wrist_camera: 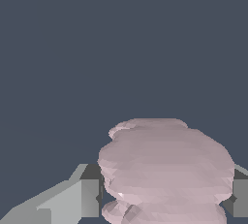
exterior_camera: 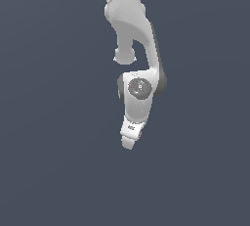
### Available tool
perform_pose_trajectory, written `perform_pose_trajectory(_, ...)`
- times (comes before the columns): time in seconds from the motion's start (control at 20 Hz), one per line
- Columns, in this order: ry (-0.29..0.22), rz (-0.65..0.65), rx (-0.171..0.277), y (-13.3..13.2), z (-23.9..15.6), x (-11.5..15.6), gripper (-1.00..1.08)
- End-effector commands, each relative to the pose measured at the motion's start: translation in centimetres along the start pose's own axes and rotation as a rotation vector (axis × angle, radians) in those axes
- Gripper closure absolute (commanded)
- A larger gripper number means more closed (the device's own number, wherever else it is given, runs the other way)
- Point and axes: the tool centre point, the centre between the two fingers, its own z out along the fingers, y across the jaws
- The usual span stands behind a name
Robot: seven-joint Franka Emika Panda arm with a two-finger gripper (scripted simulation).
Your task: Pick up the object and move it to a goal position.
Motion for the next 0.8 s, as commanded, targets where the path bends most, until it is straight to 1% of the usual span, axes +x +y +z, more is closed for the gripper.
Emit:
perform_pose_trajectory(0.0, 0.0, -0.001, -0.001, -1.1, -0.8, 0.4, 1.08)
perform_pose_trajectory(0.25, -0.001, -0.001, -0.001, -4.4, -3.1, 1.4, 1.08)
perform_pose_trajectory(0.75, -0.003, -0.001, -0.002, -12.9, -9.2, 4.3, 1.08)
